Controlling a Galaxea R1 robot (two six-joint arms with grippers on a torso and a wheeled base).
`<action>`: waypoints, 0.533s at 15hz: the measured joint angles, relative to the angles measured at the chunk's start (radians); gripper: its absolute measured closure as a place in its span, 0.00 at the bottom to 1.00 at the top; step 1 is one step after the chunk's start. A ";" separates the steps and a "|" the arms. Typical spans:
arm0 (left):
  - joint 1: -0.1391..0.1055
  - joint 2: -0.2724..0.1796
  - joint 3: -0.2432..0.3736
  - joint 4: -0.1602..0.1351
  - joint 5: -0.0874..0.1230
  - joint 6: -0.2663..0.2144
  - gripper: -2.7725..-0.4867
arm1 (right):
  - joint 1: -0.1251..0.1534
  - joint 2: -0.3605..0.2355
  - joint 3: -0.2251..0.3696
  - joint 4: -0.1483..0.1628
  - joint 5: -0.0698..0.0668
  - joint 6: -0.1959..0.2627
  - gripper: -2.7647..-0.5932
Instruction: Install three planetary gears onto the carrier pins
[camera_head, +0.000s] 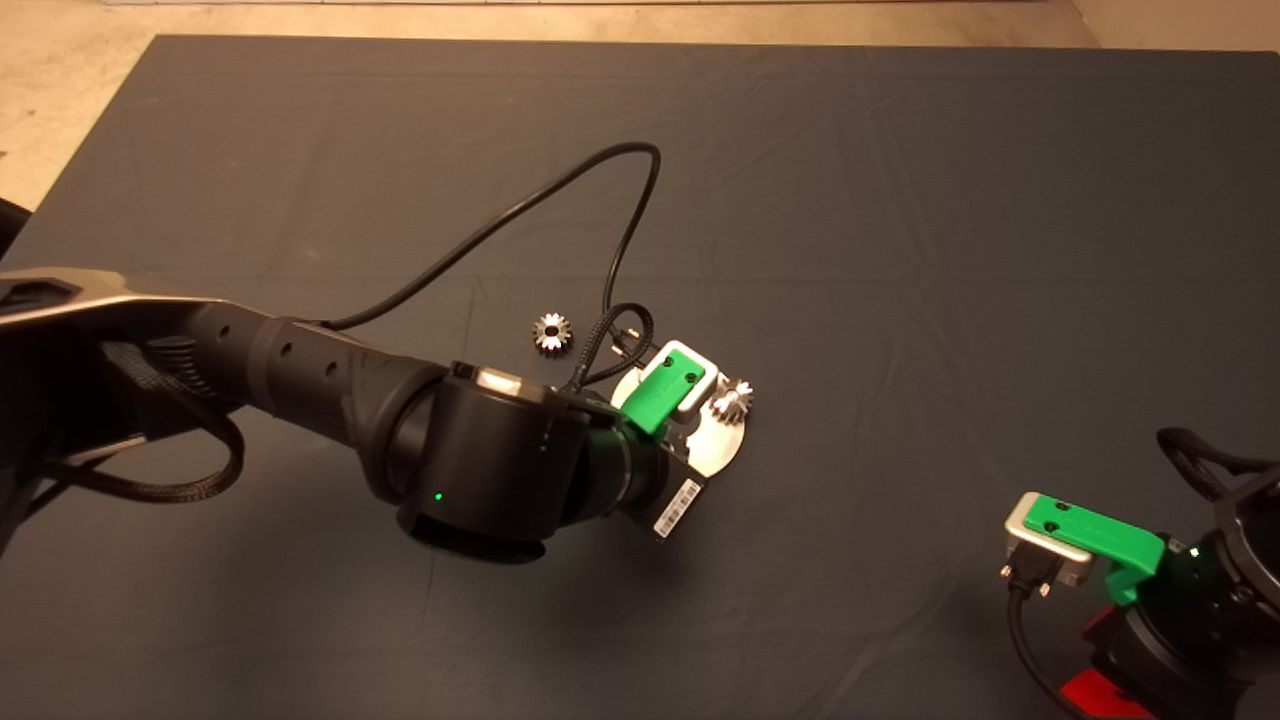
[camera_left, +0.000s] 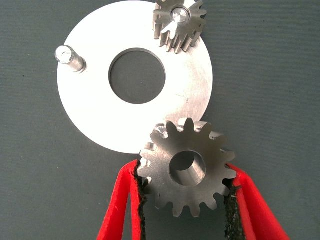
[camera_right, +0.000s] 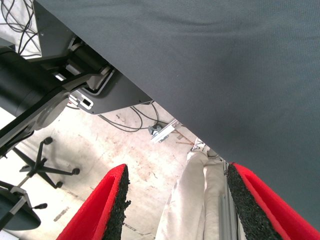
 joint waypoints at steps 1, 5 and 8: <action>0.000 0.003 -0.004 0.000 0.000 0.000 0.91 | 0.000 0.000 0.000 0.000 0.000 0.000 0.61; 0.000 0.010 -0.017 0.000 0.000 0.000 0.91 | 0.000 -0.001 0.000 0.000 0.000 0.000 0.61; 0.000 0.011 -0.017 0.000 0.000 0.001 0.91 | 0.000 -0.002 0.000 0.000 0.000 0.000 0.61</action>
